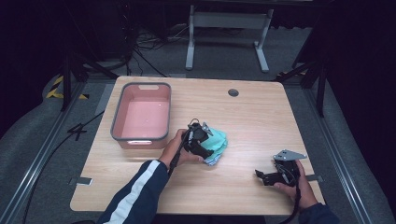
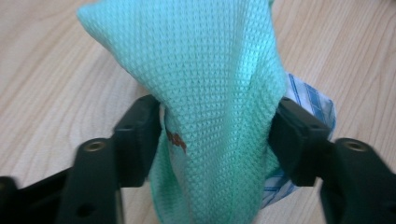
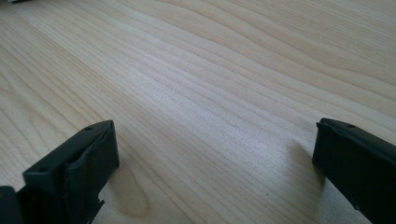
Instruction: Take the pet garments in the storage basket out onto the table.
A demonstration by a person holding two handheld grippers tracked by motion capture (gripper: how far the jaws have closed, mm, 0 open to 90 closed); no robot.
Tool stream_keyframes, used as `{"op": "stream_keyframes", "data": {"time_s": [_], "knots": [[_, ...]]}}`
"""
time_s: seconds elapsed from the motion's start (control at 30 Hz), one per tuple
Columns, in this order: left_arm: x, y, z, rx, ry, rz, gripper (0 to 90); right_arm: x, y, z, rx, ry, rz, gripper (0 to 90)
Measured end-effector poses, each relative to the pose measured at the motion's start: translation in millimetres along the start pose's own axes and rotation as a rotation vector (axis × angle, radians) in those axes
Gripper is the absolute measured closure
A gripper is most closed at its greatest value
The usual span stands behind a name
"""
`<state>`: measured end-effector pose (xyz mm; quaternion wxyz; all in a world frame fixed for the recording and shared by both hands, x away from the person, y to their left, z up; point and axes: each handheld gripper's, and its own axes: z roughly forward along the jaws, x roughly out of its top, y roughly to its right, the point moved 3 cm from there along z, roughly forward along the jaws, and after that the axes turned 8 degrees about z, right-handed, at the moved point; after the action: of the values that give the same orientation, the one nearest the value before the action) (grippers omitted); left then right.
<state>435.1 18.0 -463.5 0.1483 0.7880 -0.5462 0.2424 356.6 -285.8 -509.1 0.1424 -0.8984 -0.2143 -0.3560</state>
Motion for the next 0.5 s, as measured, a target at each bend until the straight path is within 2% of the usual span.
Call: {"op": "stream_keyframes", "data": {"time_s": [0.2,0.3,0.4,0.5], "knots": [[0.8,1.5,-10.8,0.003,0.038,0.013,30.3,0.1,-0.1,0.0,0.001,0.000,0.002,0.6],[2.1,3.5,-20.5,0.008,0.058,0.035,25.2,0.1,-0.1,0.0,0.002,0.000,0.002,0.6],[2.9,6.9,-29.2,0.054,0.059,0.072,22.1,0.1,-0.1,0.0,0.002,0.000,0.002,0.6],[2.3,10.2,-38.7,0.073,0.060,0.100,20.9,0.1,-0.1,0.0,0.002,0.000,0.002,0.6]]}}
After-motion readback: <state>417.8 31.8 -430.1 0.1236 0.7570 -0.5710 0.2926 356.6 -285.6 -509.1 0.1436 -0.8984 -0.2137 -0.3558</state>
